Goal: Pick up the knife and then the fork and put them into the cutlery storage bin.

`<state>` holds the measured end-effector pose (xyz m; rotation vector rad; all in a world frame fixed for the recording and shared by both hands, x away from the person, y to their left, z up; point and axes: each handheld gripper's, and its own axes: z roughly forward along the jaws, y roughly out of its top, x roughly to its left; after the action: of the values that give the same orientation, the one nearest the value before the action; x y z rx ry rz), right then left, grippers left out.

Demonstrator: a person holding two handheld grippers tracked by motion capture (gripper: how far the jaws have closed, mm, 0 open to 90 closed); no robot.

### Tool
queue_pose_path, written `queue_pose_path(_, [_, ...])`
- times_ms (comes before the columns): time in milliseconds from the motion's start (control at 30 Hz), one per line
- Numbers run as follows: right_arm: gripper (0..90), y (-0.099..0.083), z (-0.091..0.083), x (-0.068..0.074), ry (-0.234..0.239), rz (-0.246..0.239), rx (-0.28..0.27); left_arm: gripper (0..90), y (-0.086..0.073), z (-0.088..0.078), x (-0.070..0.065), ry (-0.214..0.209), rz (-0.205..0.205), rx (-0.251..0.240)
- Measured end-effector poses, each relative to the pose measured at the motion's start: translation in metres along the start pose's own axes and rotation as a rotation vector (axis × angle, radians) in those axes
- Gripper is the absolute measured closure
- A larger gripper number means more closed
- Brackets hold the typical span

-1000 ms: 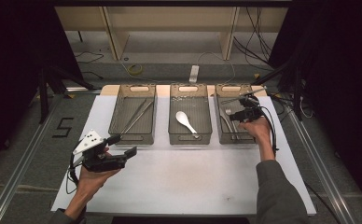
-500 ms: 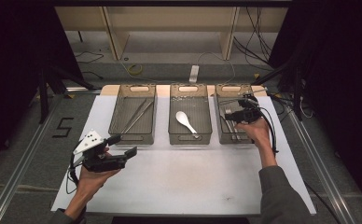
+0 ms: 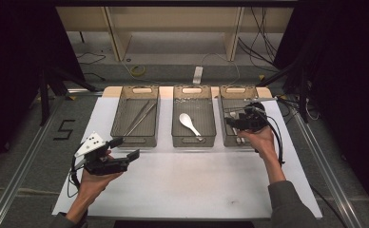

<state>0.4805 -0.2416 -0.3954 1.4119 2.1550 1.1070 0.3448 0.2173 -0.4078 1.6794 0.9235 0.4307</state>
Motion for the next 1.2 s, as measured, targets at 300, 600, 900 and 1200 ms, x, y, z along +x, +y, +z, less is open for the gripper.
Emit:
queue_pose_path(300, [33.6,-0.008,-0.011,0.018,0.034,-0.034,-0.064,15.7,0.000,0.000,0.000,-0.001,0.000,0.000])
queue_pose_path(600, [29.2,-0.019,-0.017,0.034,0.078,-0.057,-0.104,15.7,0.000,0.000,0.000,-0.004,-0.002,0.000])
queue_pose_path(900, [26.9,-0.025,-0.029,0.047,0.121,-0.070,-0.151,15.7,0.000,0.000,0.000,-0.003,-0.003,0.001])
queue_pose_path(1200, [26.8,-0.034,-0.032,0.058,0.151,-0.084,-0.167,15.7,0.000,0.000,-0.001,0.001,-0.005,0.002])
